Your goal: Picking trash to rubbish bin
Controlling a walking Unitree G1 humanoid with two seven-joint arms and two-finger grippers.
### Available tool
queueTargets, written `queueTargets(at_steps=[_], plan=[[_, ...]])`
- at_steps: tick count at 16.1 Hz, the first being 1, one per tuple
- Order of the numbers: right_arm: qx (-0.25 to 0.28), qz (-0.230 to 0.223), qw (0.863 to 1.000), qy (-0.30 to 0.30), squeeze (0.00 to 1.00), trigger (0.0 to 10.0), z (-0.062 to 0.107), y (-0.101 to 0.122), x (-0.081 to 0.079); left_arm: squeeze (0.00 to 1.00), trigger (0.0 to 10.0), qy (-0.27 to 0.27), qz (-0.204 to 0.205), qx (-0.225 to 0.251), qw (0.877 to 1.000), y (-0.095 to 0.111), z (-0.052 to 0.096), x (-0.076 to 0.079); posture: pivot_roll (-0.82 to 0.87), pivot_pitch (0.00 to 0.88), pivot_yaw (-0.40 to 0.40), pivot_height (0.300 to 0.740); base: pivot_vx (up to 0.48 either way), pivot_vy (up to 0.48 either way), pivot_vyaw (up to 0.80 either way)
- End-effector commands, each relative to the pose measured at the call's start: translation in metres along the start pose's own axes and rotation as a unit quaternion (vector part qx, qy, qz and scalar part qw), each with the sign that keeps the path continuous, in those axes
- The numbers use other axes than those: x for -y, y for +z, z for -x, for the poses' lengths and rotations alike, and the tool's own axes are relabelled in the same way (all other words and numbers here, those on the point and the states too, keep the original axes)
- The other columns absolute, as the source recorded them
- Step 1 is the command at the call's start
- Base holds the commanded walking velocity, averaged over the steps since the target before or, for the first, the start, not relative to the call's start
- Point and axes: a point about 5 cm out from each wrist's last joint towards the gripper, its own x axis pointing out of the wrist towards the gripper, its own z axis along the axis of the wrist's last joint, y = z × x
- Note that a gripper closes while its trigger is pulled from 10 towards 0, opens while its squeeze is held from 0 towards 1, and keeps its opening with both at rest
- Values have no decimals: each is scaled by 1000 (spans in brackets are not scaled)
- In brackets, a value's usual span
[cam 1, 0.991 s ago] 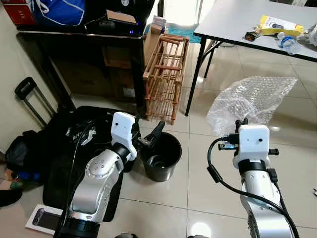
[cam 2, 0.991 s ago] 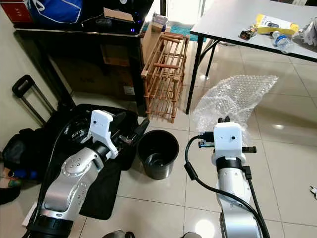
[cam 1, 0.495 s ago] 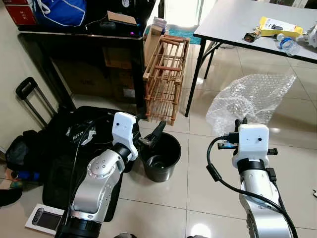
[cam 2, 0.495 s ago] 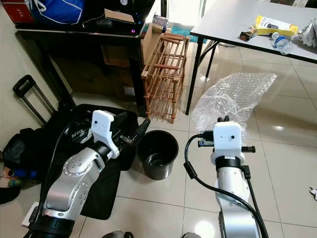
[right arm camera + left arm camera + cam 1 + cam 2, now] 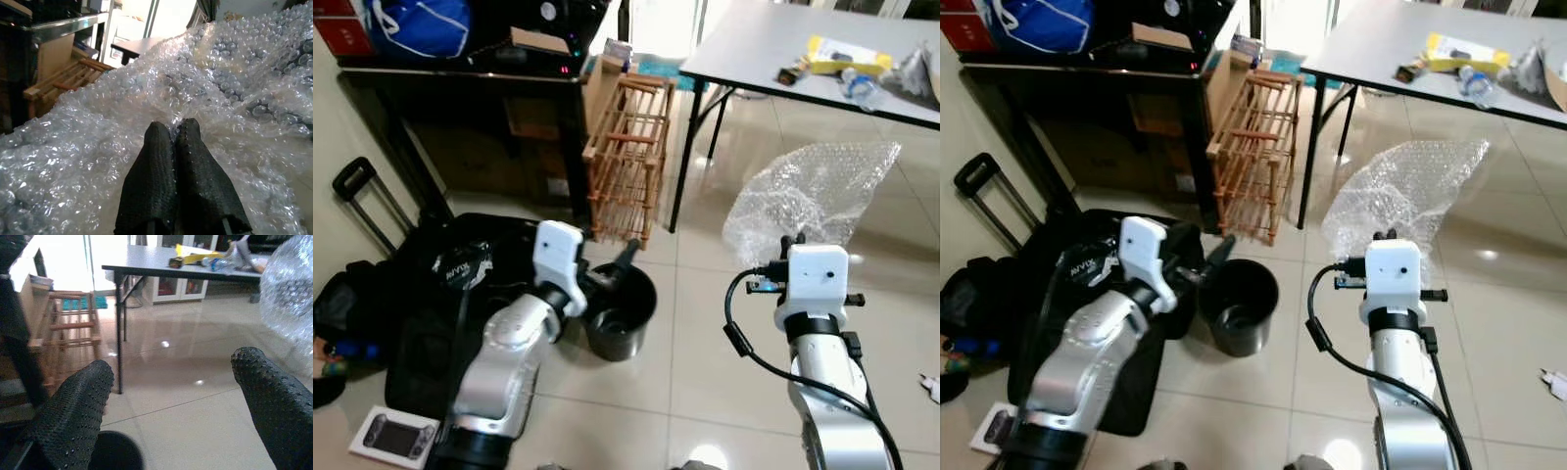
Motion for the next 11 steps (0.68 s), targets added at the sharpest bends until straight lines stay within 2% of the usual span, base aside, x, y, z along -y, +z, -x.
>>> queueTargets(at_steps=[1,8,11], plan=[[-1,-3,1000,0,0,10000,1,0,-1,0,10000,6,-14,1,1000,2,0,-5,-62,85,35,740,0,-472,0],[2,4,1000,7,0,10000,-1,1,-3,0,10000,15,-24,-10,1000,-2,1,-7,-59,84,30,740,0,-470,0],[0,7,1000,11,0,10000,1,0,-4,0,10000,20,-18,-11,1000,-3,3,-8,-57,89,28,740,0,0,0]])
